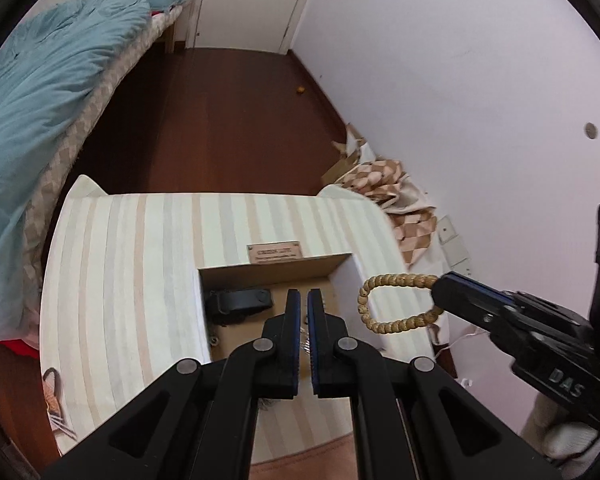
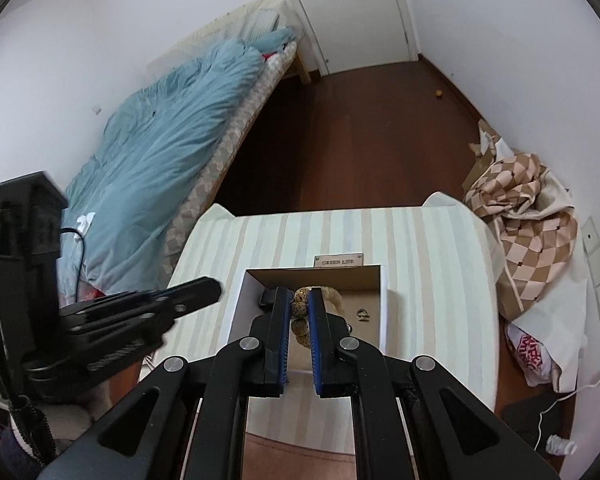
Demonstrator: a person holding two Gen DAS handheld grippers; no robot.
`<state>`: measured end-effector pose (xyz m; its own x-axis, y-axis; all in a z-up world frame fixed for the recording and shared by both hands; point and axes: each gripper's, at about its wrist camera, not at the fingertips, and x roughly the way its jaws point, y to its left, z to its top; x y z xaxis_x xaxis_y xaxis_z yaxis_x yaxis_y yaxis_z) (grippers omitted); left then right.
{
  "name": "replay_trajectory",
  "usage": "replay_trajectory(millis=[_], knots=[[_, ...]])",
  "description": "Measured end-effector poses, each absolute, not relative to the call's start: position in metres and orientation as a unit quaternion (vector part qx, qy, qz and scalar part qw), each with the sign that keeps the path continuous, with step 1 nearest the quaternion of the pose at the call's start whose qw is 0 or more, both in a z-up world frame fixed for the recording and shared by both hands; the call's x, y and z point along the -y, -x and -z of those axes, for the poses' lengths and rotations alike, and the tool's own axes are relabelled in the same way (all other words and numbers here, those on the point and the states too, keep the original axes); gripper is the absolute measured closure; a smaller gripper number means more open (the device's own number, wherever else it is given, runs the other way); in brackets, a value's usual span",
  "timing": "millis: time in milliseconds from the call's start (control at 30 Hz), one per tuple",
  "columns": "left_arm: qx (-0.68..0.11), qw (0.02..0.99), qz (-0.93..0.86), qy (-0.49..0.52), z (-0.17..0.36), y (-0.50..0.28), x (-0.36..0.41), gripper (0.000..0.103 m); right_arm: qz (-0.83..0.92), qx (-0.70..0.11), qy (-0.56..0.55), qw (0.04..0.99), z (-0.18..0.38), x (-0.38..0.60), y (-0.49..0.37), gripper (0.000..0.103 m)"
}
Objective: Organize jewelry
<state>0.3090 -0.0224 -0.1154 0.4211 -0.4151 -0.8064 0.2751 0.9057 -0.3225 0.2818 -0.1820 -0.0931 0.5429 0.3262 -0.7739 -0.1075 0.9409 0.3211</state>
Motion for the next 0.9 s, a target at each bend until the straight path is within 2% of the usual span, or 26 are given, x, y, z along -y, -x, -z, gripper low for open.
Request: replay_trajectory(millis=[100, 133, 200, 267, 300, 333, 367, 700, 767, 867, 900], knots=[[-0.494, 0.845, 0.192, 0.068, 0.117, -0.302, 0.013, 0.102, -0.127, -0.458, -0.124, 0.871, 0.091, 0.184, -0.280, 0.093], [-0.491, 0.849, 0.186, 0.068, 0.117, -0.295, 0.010, 0.097, -0.127, -0.455, -0.124, 0.873, 0.090, 0.185, -0.276, 0.094], [-0.485, 0.858, 0.157, 0.070, 0.118, -0.275, -0.003, 0.096, -0.128, -0.449, -0.126, 0.875, 0.088, 0.189, -0.264, 0.094], [-0.477, 0.868, 0.123, 0.059, 0.124, -0.250, -0.013, 0.087, -0.129, -0.447, -0.139, 0.874, 0.091, 0.195, -0.252, 0.093], [-0.474, 0.872, 0.113, 0.054, 0.127, -0.240, -0.016, 0.059, -0.124, -0.444, -0.144, 0.875, 0.093, 0.199, -0.241, 0.093], [-0.472, 0.874, 0.104, 0.053, 0.132, -0.232, -0.018, 0.015, -0.122, -0.444, -0.149, 0.875, 0.096, 0.202, -0.235, 0.094], [-0.472, 0.875, 0.095, 0.057, 0.139, -0.220, -0.020, 0.002, -0.118, -0.445, -0.157, 0.873, 0.100, 0.206, -0.228, 0.094], [-0.495, 0.865, 0.079, -0.024, 0.213, -0.198, 0.029, 0.002, -0.035, -0.488, -0.197, 0.849, 0.177, 0.248, -0.175, 0.094], [-0.495, 0.864, 0.087, -0.033, 0.222, -0.198, 0.042, 0.009, -0.023, -0.497, -0.205, 0.843, 0.191, 0.255, -0.171, 0.094], [-0.502, 0.859, 0.094, -0.046, 0.234, -0.203, 0.059, 0.032, -0.012, -0.505, -0.213, 0.837, 0.206, 0.263, -0.168, 0.093], [-0.507, 0.855, 0.094, -0.053, 0.240, -0.207, 0.064, 0.047, -0.008, -0.507, -0.216, 0.834, 0.210, 0.266, -0.168, 0.093]])
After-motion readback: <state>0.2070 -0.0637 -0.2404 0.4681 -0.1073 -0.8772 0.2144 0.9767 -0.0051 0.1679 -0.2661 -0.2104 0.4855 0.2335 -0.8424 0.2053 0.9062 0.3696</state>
